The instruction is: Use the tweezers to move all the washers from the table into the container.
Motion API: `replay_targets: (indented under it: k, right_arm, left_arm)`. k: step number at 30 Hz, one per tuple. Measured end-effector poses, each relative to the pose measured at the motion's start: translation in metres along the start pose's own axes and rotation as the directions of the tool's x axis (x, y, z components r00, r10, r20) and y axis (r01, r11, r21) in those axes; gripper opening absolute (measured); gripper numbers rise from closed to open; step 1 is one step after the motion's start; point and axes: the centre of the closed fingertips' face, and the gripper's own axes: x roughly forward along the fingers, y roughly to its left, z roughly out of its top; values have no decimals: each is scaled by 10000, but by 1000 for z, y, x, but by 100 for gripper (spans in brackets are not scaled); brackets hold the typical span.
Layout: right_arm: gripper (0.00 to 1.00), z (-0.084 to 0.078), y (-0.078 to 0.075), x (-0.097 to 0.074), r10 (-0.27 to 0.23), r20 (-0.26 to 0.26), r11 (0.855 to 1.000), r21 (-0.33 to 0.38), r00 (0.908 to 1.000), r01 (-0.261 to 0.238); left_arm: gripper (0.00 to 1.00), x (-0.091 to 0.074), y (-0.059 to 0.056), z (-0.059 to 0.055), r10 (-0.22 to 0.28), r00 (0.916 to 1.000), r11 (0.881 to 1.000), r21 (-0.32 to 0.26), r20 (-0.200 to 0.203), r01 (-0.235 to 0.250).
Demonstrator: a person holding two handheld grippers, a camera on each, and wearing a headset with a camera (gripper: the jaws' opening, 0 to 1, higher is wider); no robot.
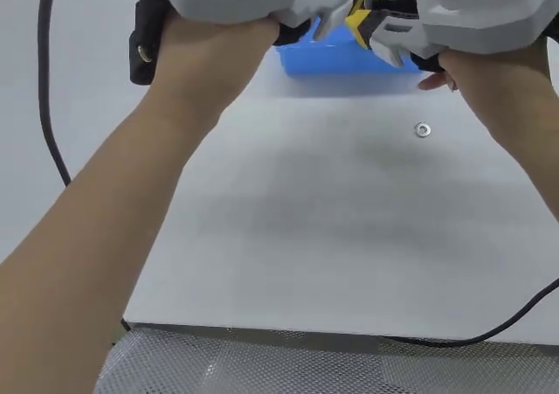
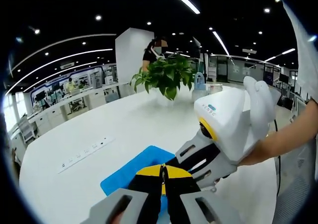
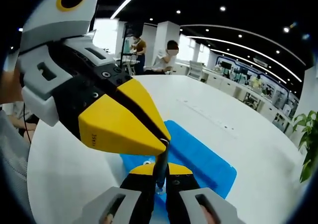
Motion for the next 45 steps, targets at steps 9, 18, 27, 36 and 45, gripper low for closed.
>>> replay_targets:
  k: [9,18,27,36,45]
  right_arm:
    - [4,14,9,-21,-145,484,9993,350,9987,128]
    - [7,36,6,-68,-667,1614,9928,1090,9846,494]
    - [8,22,13,-98,-951,1533,9873,1406,9836,736]
    - [9,-3,32,-104,-548,1164,9789,2023,9917,304]
    - [10,-28,40,-94,-360,860,9665,2564,9956,128]
  left_arm:
    - [0,-12,-5,13,25,9998,10000,80,198,-27]
    - [0,-34,-35,55,-356,9936,9986,432,1068,312]
    - [0,-31,-70,60,-1177,9866,9918,627,1128,1112]
    - [0,-23,-94,41,-1779,9826,9821,731,526,1739]
    - [0,-15,-100,19,-1970,9804,9790,538,-17,1968]
